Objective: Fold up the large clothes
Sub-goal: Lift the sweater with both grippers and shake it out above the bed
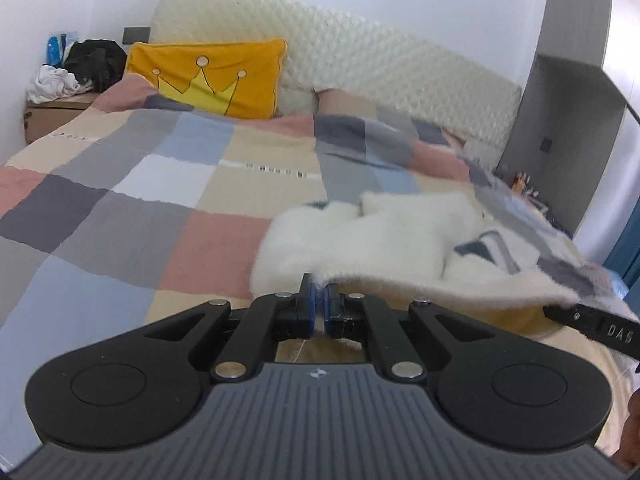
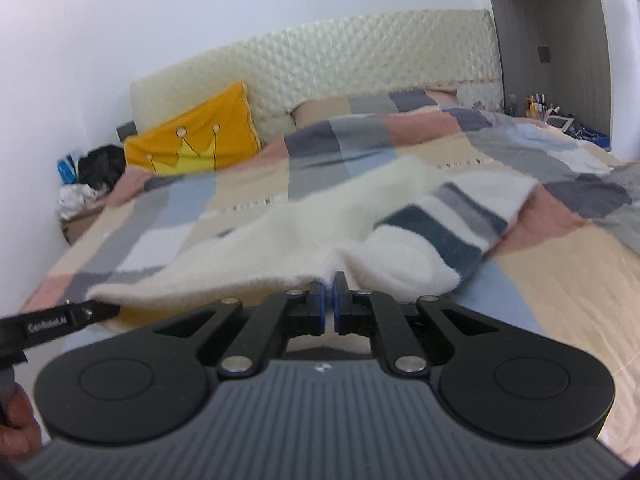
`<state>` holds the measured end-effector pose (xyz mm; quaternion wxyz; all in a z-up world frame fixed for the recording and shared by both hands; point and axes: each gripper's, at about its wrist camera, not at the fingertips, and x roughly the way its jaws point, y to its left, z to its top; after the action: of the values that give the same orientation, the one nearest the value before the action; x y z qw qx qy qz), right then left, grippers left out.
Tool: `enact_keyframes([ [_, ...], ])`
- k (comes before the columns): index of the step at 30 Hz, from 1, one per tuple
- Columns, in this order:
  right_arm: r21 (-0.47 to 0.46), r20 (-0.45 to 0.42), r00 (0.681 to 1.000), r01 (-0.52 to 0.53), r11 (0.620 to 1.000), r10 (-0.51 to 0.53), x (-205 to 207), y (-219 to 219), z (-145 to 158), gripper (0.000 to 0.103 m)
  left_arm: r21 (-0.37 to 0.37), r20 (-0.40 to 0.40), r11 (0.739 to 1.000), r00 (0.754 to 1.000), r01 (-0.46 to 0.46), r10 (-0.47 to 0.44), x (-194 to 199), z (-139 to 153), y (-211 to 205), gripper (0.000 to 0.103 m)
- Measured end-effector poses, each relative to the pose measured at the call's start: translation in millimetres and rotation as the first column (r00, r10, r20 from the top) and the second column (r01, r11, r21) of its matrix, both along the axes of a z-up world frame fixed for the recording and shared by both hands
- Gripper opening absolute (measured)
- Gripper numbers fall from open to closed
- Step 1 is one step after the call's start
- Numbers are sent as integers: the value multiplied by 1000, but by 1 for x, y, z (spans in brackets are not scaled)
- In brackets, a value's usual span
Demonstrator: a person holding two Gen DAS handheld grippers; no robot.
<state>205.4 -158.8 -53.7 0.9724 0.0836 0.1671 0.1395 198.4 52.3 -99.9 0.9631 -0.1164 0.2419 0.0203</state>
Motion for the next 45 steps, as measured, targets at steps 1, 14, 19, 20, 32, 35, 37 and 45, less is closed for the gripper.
enact_keyframes([
  [1,-13,-1,1000,6,1000,-6,0,2,-7,7,9,-9,1000,1000,11,-11,0,-4,0,5],
  [14,-268,-32,999,27,963,-37,18,46,-44,49,-87,-72,996,997,8,-14,30,-34,10,5],
  [19,-362,-4,1000,22,932,-26,21,58,-47,43,-93,-86,996,996,5,-13,33,-36,13,5],
  [20,-359,13,1000,30,933,-28,19,56,-45,38,-97,-90,995,996,7,-15,33,-36,13,5],
  [32,-298,164,986,79,951,-31,-4,43,-26,19,-99,-195,995,981,-4,-16,40,-56,3,52],
  [35,-266,185,982,91,960,-42,-7,38,-23,18,-82,-217,996,976,-24,5,45,-65,1,54],
  [37,-250,194,980,94,964,-45,-8,36,-22,18,-89,-228,995,973,-41,19,48,-70,2,59],
  [45,-194,203,977,109,975,-69,-10,29,-21,18,-85,-138,992,987,-95,83,55,-72,-1,63],
])
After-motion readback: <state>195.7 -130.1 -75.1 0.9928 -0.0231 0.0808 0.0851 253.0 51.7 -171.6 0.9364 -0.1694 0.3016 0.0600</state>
